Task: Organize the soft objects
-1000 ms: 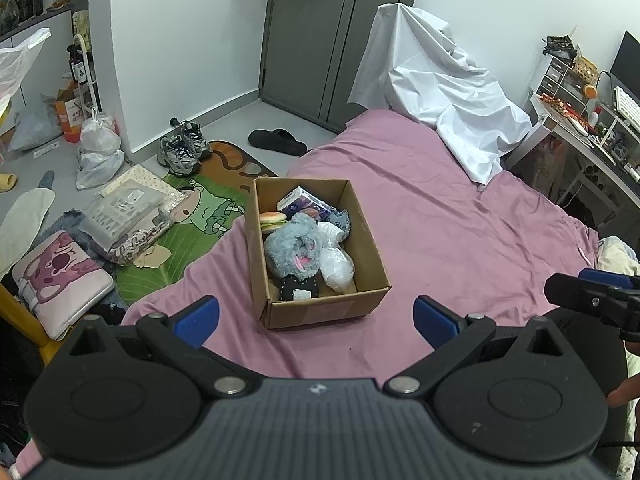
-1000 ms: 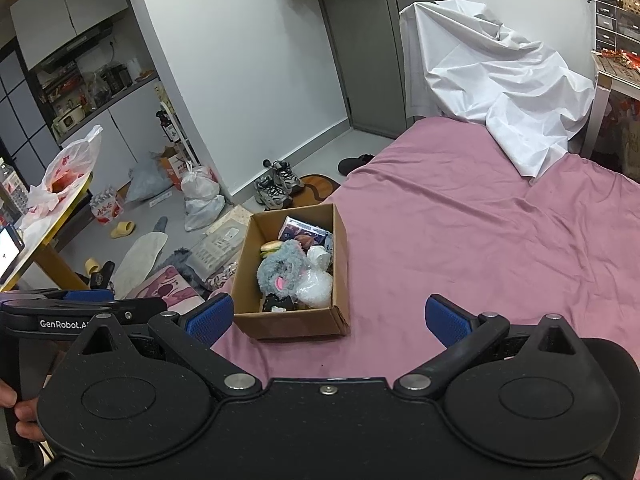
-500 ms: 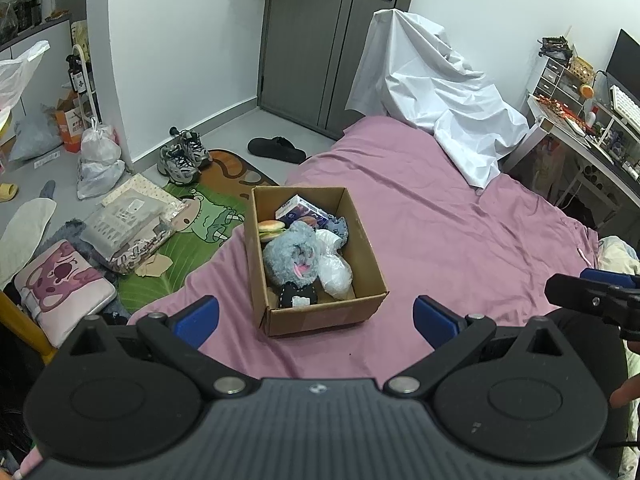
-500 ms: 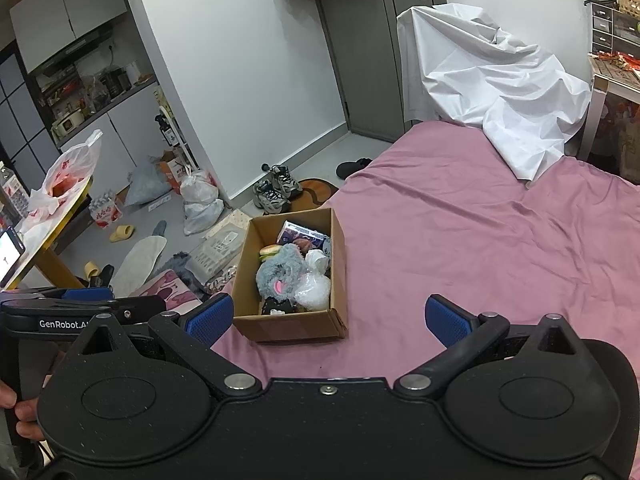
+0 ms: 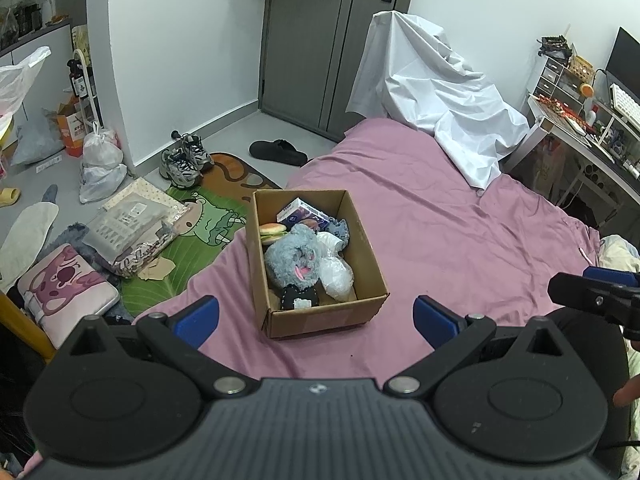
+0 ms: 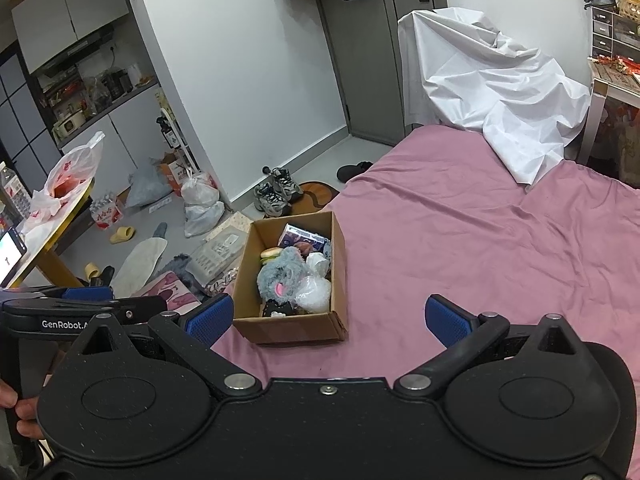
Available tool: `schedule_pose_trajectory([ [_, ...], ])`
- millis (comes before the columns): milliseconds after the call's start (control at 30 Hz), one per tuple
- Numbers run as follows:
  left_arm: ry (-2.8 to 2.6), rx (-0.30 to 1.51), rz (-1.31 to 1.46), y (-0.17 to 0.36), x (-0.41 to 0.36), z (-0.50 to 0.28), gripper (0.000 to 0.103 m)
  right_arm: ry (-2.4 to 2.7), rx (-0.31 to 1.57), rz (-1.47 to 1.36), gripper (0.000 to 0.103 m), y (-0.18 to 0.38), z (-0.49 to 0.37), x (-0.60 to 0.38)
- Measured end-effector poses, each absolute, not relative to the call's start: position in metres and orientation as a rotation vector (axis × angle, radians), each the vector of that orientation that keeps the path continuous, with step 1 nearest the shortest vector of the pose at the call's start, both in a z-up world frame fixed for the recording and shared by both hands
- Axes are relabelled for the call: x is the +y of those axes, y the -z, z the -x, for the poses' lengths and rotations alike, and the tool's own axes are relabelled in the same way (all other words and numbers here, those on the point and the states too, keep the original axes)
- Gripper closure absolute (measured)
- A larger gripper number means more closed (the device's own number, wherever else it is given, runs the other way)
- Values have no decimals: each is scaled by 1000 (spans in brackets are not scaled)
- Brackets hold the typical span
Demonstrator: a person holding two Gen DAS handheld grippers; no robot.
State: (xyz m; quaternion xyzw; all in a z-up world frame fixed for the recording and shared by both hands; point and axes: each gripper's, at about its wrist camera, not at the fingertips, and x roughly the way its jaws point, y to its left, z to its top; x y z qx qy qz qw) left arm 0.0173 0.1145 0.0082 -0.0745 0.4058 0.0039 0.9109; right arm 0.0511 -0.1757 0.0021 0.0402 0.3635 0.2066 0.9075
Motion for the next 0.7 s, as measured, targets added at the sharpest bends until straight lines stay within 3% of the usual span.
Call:
schedule_pose_trajectory([
  [700,-3,829,146,-13,114,-16,1,-424,746,-78,0,-6,-51,-176],
])
